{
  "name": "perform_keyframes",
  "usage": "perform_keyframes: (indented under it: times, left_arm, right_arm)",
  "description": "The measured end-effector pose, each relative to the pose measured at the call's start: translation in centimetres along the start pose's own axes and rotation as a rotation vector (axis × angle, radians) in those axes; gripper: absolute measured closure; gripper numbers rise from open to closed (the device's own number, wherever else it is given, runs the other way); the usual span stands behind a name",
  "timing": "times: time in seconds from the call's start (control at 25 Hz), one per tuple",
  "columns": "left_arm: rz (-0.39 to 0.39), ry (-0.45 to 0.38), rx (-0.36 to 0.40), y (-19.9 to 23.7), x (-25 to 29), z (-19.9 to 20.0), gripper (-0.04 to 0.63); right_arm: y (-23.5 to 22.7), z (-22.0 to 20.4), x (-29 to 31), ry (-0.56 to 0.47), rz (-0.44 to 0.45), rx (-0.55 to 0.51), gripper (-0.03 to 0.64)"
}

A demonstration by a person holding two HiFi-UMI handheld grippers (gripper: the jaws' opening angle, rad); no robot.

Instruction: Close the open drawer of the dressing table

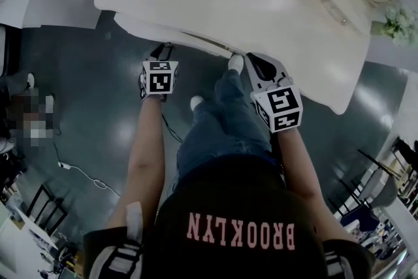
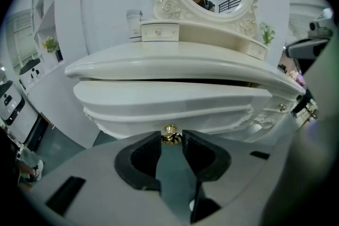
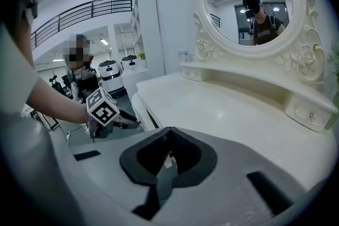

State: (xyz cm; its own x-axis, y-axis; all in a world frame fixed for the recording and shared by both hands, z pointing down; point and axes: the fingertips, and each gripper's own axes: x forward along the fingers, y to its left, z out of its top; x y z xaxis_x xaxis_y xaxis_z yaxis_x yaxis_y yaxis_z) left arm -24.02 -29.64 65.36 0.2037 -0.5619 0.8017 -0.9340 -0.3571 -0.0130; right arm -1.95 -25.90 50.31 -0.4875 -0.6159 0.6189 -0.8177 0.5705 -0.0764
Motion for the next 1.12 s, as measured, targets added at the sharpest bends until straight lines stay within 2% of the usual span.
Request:
perform_keyframes:
  times: [0.28,0.8,1.12]
  left_arm:
    - [-0.014,0.03,-0.01,-0.3,0.8,1.0,0.477]
    - [-0.033,0.013,-0.01,-0.6,2.6,4.0,0.475]
    - [-0.051,0.048,-0.017,-0.8,3.6,3.7,0.474]
  right_arm:
    - [-0.9,0.6,0.5,0.006,0.018,-0.01,0.625]
    - [-3.3,1.2,1.5,0.016,0.007,0.004,0.625]
    - [-4.2,2.0,1.7,0.019,0.002,-0.015,0.625]
